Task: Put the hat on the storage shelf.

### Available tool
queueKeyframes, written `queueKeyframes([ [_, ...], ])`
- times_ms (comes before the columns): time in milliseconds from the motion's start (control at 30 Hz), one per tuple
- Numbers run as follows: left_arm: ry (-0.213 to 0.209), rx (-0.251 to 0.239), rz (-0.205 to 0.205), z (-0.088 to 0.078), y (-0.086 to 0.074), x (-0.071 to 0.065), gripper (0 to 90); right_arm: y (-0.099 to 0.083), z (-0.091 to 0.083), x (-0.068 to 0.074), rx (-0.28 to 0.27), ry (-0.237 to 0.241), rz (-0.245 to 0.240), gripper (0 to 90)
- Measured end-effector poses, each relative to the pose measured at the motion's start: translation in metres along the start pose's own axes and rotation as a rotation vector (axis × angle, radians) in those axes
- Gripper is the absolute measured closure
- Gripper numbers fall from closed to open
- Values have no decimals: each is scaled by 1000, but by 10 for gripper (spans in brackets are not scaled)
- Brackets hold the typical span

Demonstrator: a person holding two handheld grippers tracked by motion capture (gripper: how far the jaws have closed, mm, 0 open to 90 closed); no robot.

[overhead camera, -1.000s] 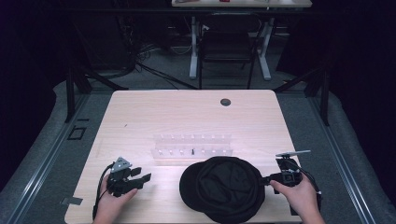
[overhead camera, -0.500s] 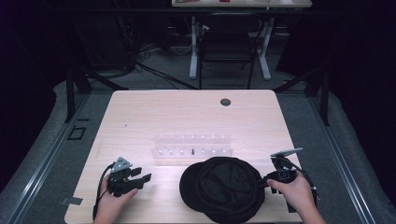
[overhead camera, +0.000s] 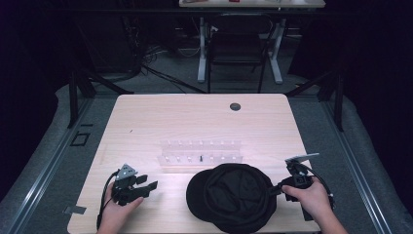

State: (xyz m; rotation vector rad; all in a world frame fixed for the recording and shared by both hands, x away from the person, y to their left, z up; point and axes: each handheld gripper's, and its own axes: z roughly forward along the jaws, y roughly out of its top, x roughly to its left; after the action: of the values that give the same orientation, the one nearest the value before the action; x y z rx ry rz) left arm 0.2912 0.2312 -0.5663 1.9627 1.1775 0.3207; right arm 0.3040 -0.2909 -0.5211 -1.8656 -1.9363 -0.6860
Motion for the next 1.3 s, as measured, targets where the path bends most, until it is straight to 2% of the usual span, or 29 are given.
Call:
queueKeyframes([
  [33, -1, 1, 0, 0, 0, 0, 462, -1, 0, -1, -15, 21, 8, 881],
  [100, 0, 0, 0, 0, 0, 0, 462, 1, -5, -2, 14, 45, 4, 881],
  [133, 0, 1, 3, 0, 0, 0, 462, 0, -5, -1, -10, 59, 27, 880],
  [200, 0, -1, -1, 0, 0, 0, 462, 0, -9, -3, -4, 101, -4, 881],
  [267, -1, 1, -1, 0, 0, 0, 462, 0, -12, -1, -29, 143, 19, 881],
  [333, -3, 6, 1, 0, 0, 0, 463, 1, -17, -1, -14, 180, 15, 881],
  [400, -3, 8, 3, 0, 0, 0, 463, 1, -19, 0, -33, 219, 19, 881],
  [433, -4, 8, 3, 0, 0, 0, 463, 1, -19, 2, -41, 220, 32, 881],
  [467, 0, 10, 3, 0, 0, 0, 463, 2, -21, 2, -29, 239, 10, 881],
  [500, -4, 7, 1, 1, 0, 0, 463, 2, -22, 3, -28, 239, 15, 881],
  [567, -4, 8, 2, 1, 0, 0, 463, 2, -23, 7, -55, 264, 32, 881],
  [600, -3, 8, 2, 1, 0, 0, 463, 2, -25, 7, -45, 278, 16, 882],
  [733, -3, 9, 1, 1, 0, 0, 464, 4, -28, 13, -53, 300, 7, 882],
  [767, -4, 9, 1, 1, 0, 0, 464, 3, -28, 16, -66, 292, 18, 882],
  [967, -2, 7, 0, 0, 0, 0, 464, 6, -35, 23, -38, 305, -5, 882],
  [1000, 0, 2, -2, 1, 0, 0, 464, 6, -35, 26, -57, 313, 10, 882],
  [1033, 0, 2, -2, 1, 0, 0, 464, 7, -38, 27, -39, 315, -13, 882],
  [1067, 0, 2, -2, 1, 0, 0, 464, 7, -38, 30, -62, 317, 8, 882],
  [1133, 1, 1, -2, 0, 0, 0, 464, 8, -42, 34, -52, 307, -21, 882],
  [1300, 1, 1, 2, 0, 0, 0, 466, 10, -55, 49, -74, 324, -18, 882],
])
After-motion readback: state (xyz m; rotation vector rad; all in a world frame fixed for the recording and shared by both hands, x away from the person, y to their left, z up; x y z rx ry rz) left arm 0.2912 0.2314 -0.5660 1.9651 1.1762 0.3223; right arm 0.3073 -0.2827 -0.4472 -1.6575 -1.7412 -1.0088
